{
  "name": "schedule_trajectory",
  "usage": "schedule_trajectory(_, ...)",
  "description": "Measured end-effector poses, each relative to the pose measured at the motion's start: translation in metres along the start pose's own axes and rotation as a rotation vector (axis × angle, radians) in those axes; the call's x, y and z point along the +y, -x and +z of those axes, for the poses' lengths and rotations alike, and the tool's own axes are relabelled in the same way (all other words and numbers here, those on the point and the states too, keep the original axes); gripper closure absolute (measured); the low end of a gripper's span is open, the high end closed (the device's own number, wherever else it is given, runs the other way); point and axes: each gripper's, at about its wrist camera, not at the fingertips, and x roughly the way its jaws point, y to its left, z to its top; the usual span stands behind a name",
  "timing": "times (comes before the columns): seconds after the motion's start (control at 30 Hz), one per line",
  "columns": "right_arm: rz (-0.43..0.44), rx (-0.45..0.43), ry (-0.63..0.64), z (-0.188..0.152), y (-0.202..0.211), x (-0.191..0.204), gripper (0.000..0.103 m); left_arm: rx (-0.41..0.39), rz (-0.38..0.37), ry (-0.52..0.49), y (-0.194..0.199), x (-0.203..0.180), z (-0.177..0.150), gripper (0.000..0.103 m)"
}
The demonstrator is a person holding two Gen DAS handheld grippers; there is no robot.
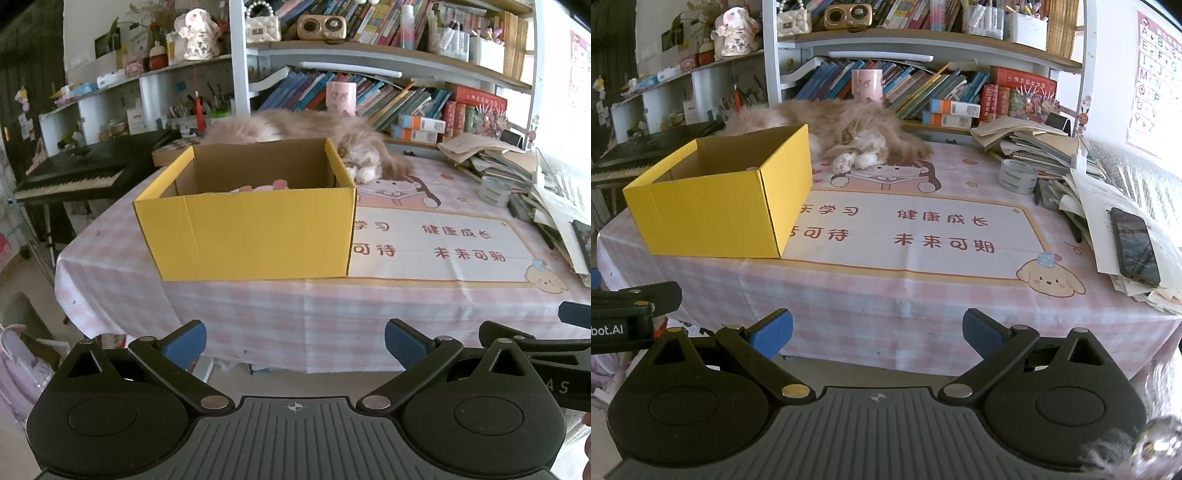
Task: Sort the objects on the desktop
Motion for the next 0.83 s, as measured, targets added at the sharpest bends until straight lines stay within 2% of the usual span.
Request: schedule_trajectory(0.83,0.000,0.036,-0.027,-0.0038,-0.0052,-0.0085,0.004,0.029,-0.020,-0.011,-0.0044,-0.0065,-0.0038,0.000)
